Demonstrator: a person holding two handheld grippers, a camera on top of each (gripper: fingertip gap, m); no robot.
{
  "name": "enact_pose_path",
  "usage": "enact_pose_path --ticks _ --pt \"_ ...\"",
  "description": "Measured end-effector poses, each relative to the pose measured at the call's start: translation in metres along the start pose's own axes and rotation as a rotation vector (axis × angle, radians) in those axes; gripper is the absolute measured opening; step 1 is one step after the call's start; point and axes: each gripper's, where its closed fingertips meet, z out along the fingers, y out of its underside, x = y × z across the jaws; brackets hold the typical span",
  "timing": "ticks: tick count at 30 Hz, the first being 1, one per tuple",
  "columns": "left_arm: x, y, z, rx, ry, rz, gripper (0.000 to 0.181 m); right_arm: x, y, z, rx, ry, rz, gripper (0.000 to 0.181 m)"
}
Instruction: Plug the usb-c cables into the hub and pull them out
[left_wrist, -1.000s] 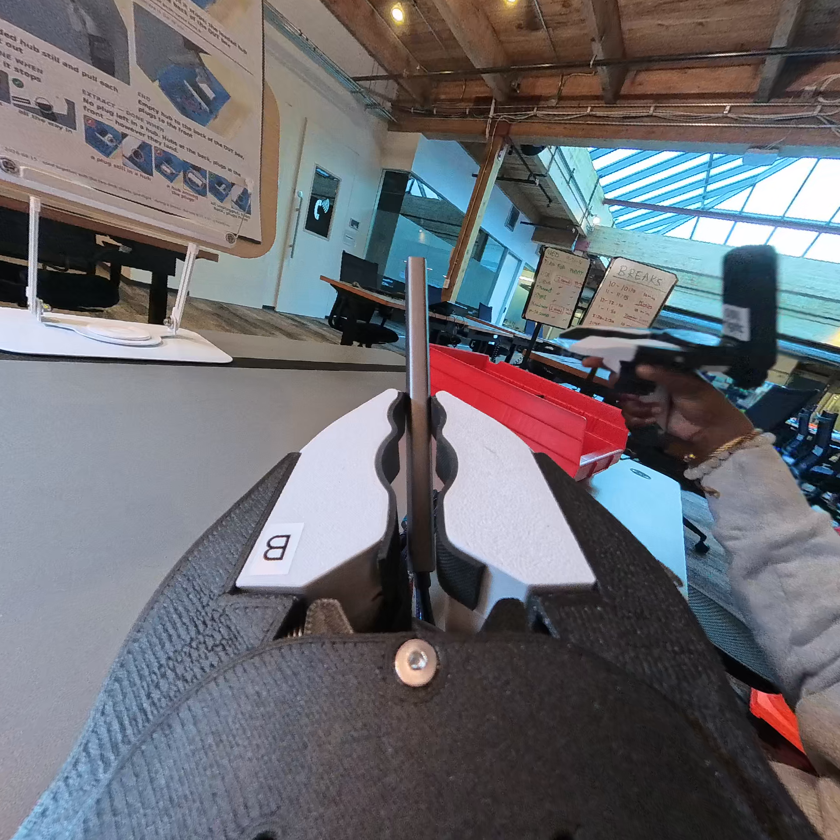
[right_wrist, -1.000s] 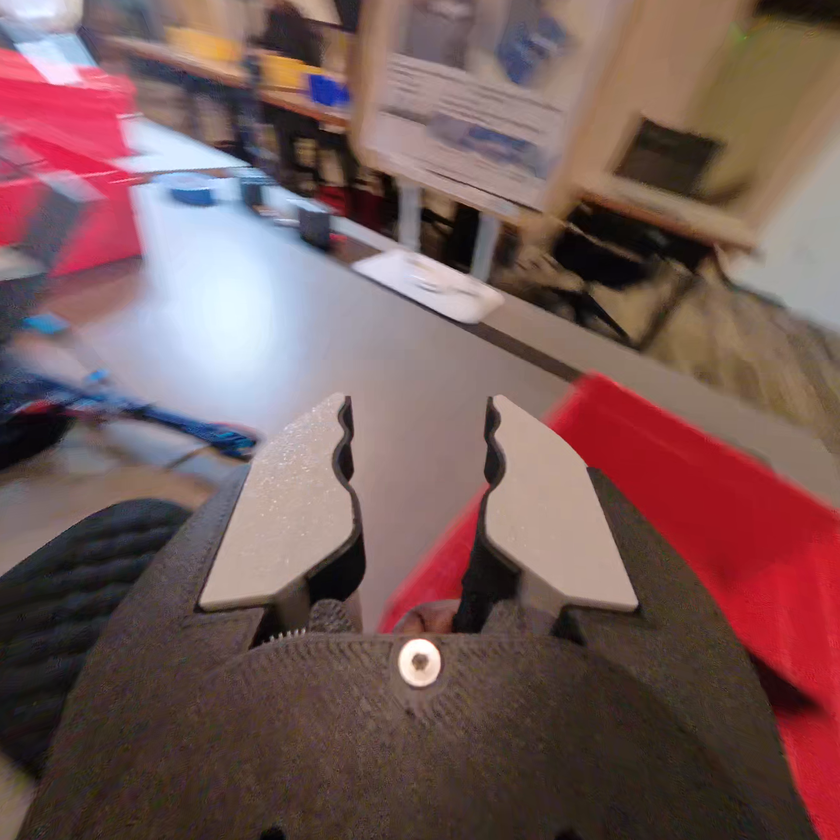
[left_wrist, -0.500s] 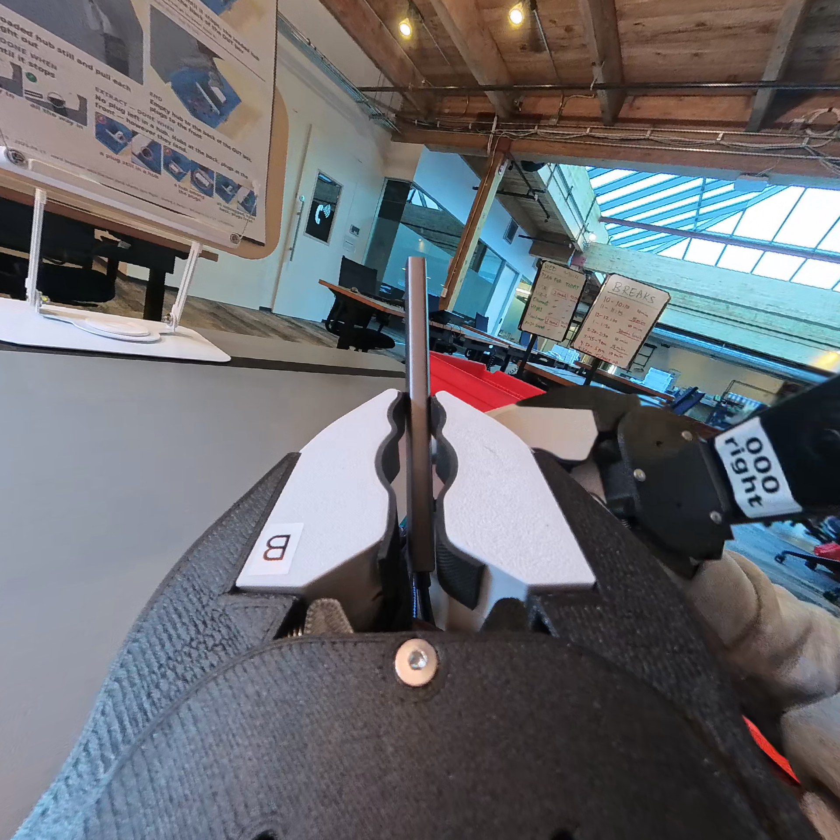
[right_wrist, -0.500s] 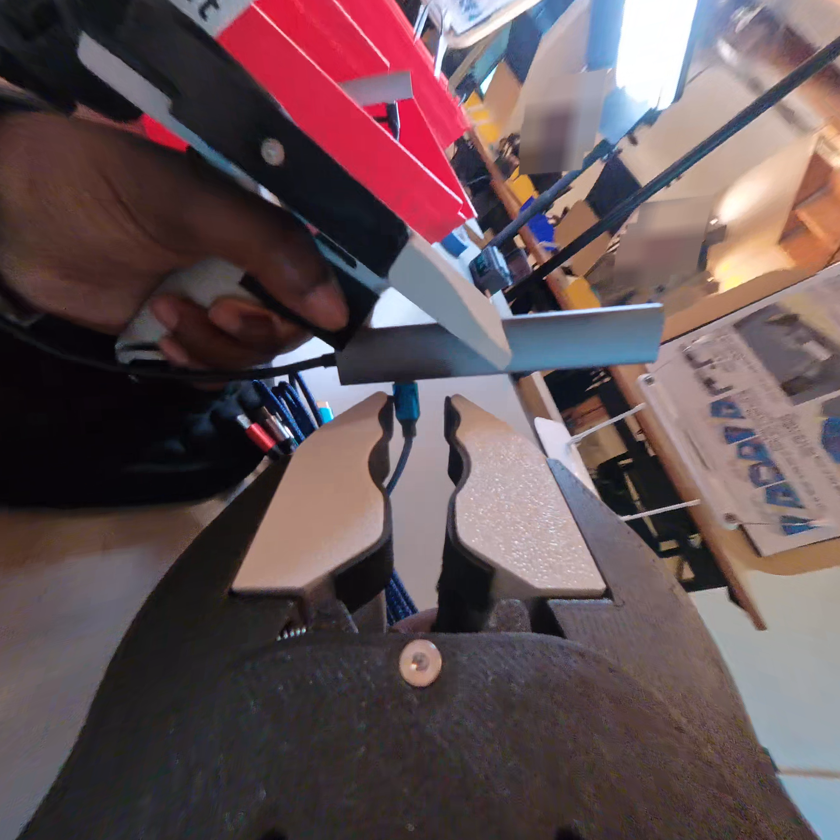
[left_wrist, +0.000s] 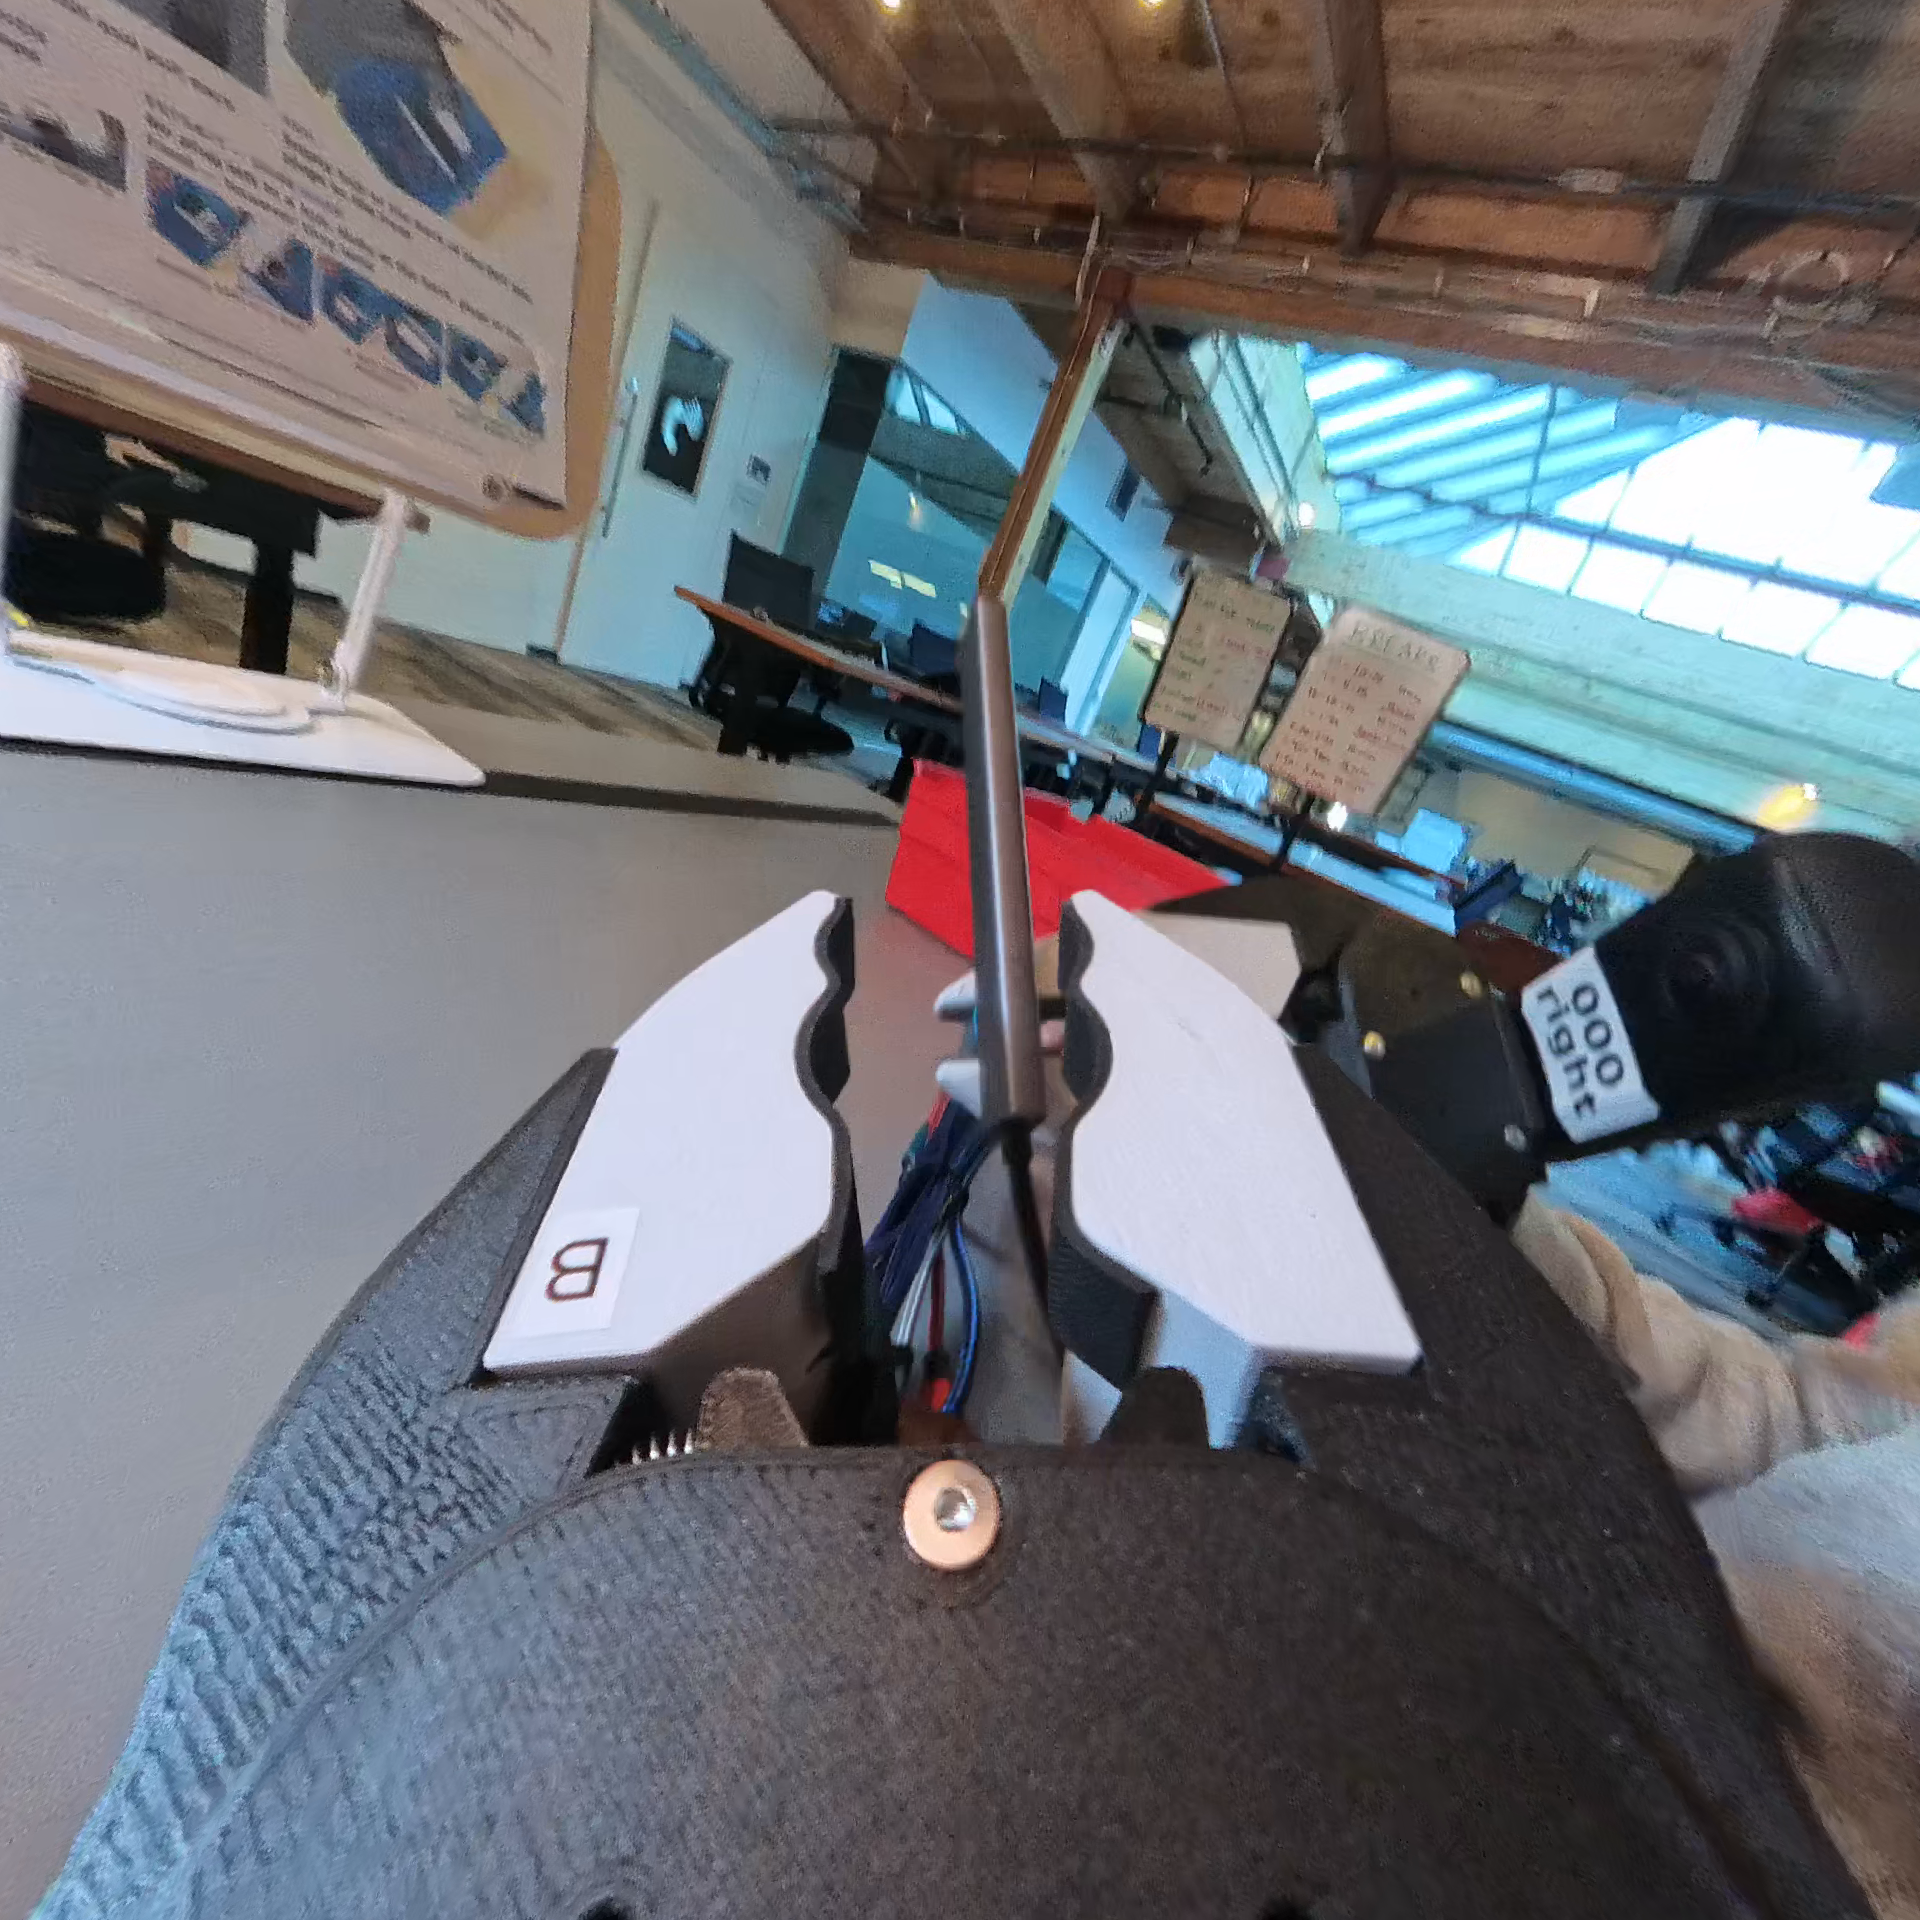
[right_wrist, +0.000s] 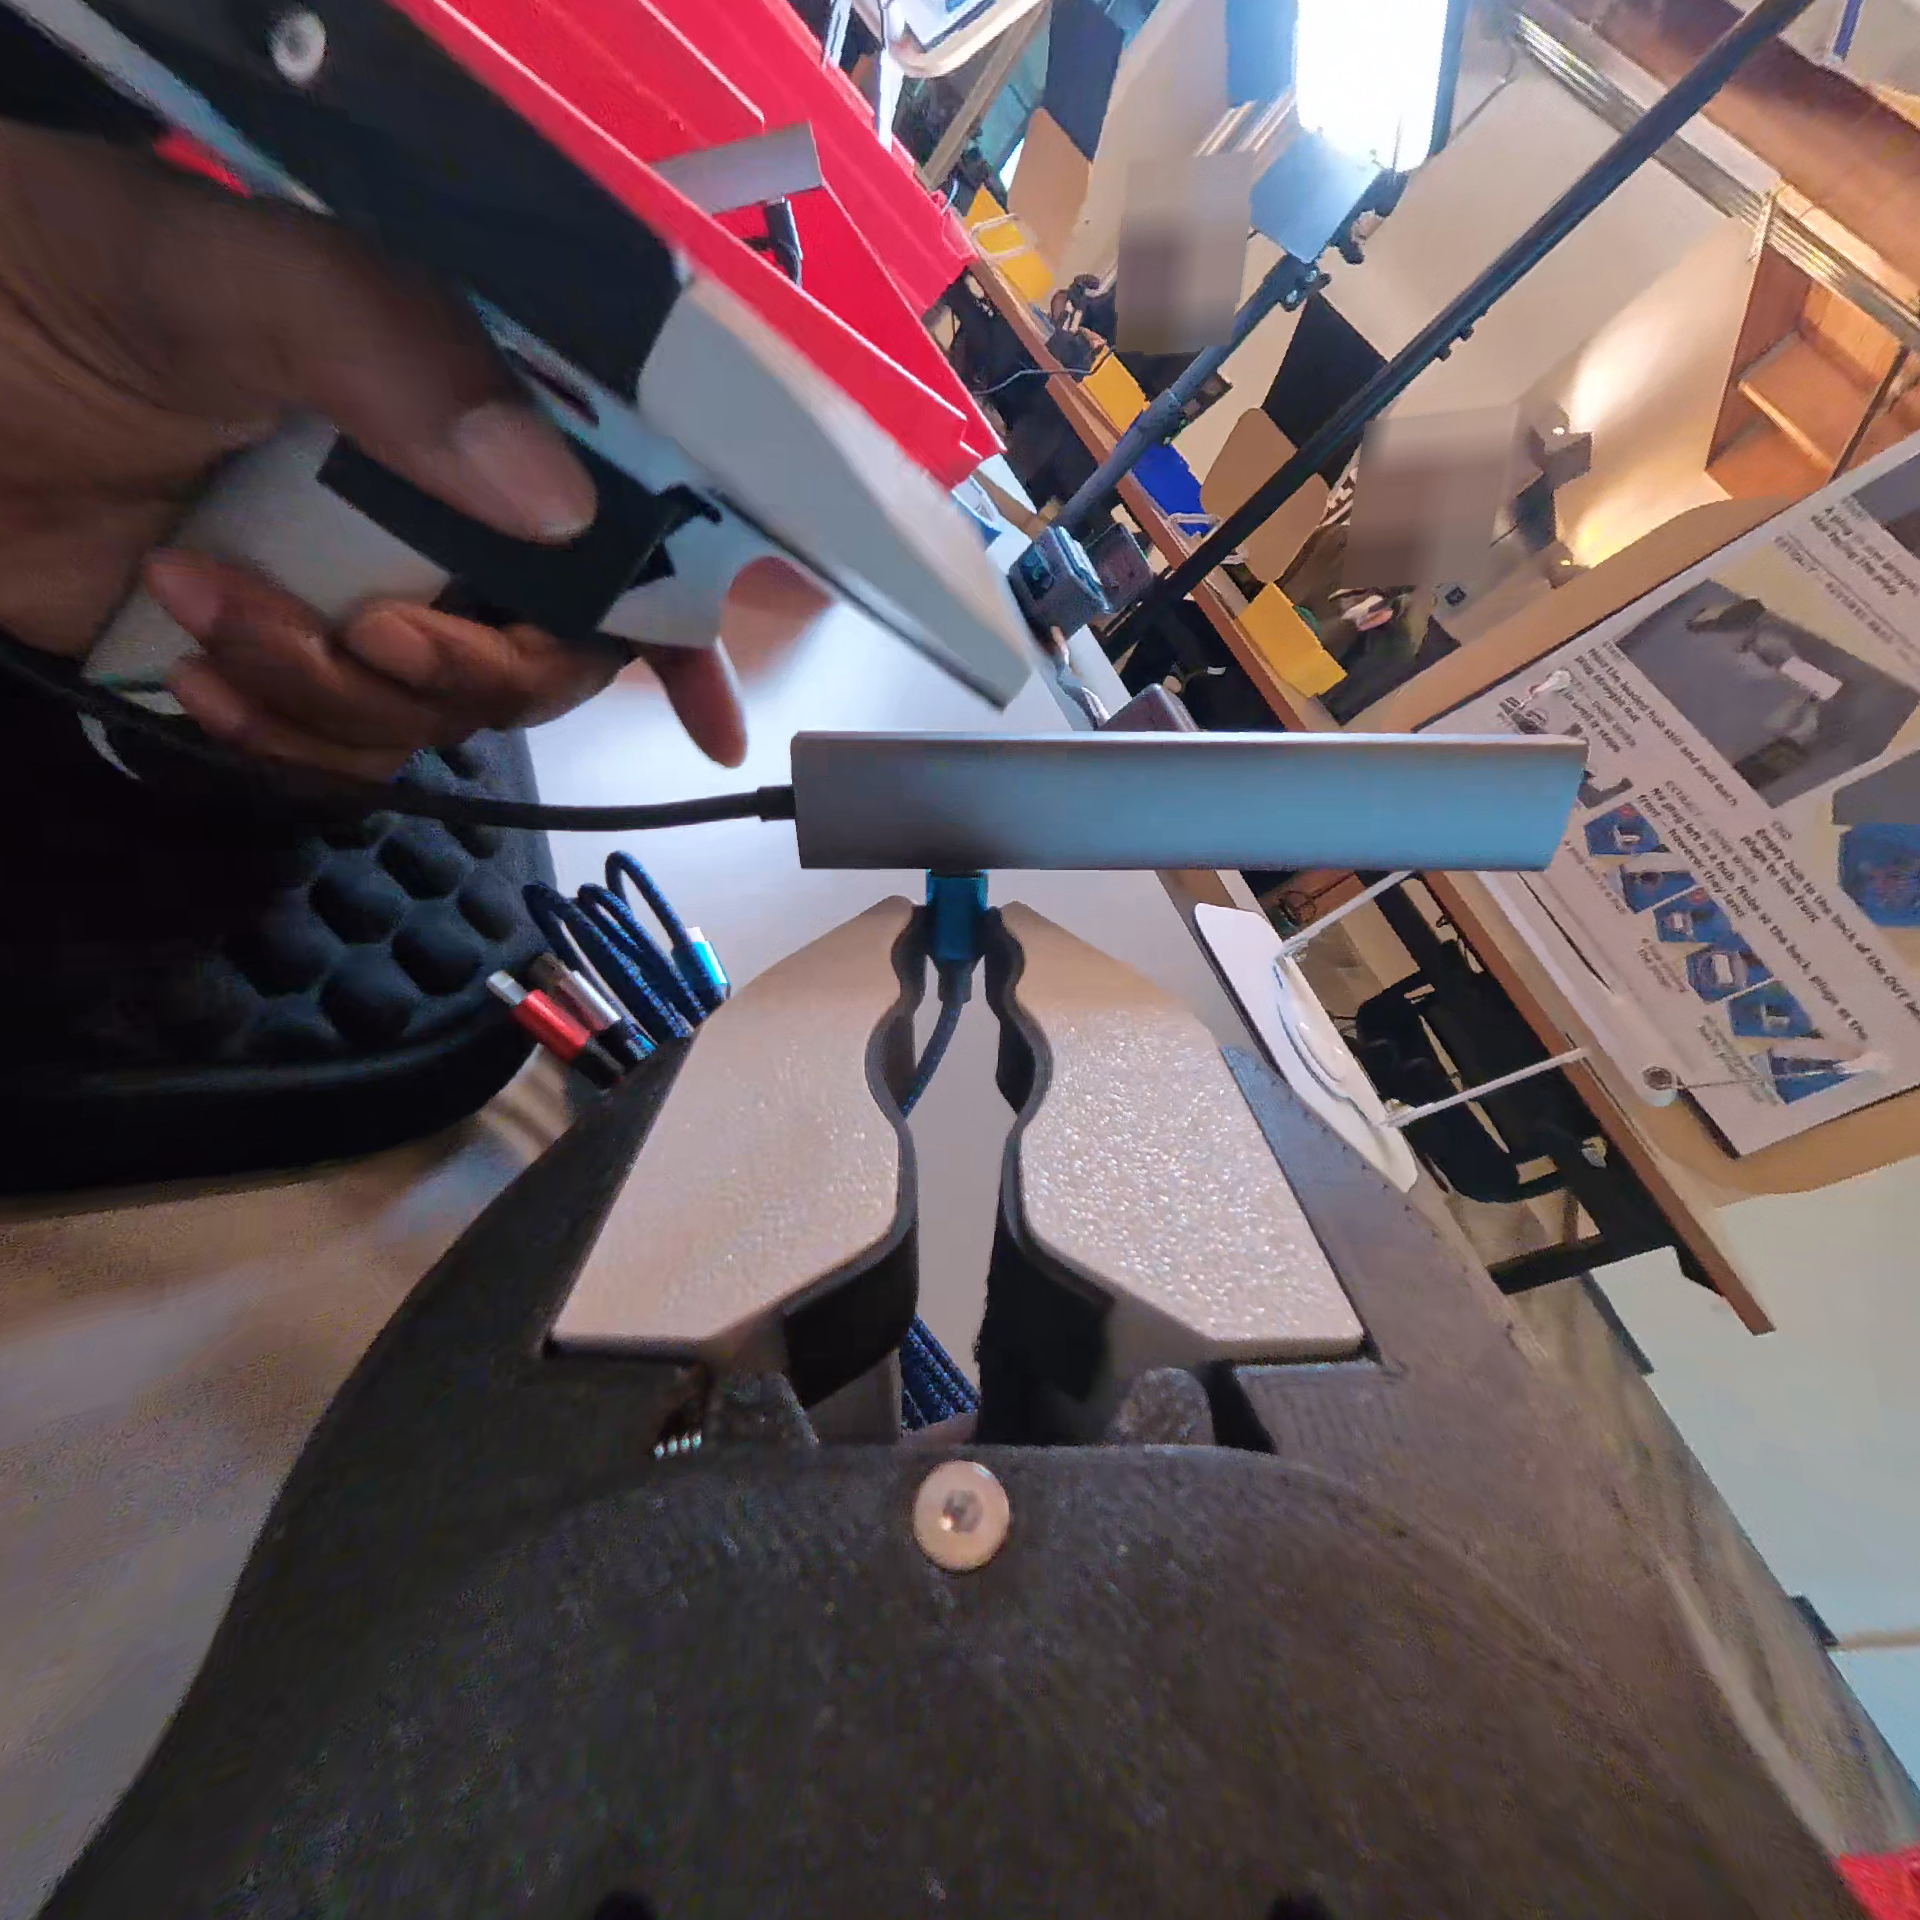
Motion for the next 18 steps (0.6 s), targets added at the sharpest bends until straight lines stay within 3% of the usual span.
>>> enact_pose_path --ticks 3,5,10,14,18 --pt "0.003 0.017 0.005 -0.129 0.028 0.019 0.035 -0.002 -0.001 0.0 0.005 -0.006 0.005 0.01" --pt "0.009 0.022 0.007 -0.165 0.043 0.071 0.019 -0.002 -0.002 0.001 0.005 0.0 0.002 0.01" --pt "0.009 0.022 0.007 -0.154 -0.028 0.192 0.01 0.001 -0.004 0.002 0.01 0.055 -0.057 0.01" --pt "0.01 0.023 0.006 -0.157 0.016 0.128 0.009 0.0 -0.008 0.003 0.027 0.078 -0.085 0.011" --pt "0.005 0.021 0.004 -0.142 -0.047 0.168 0.008 -0.003 -0.004 0.01 0.001 0.055 -0.02 0.011"
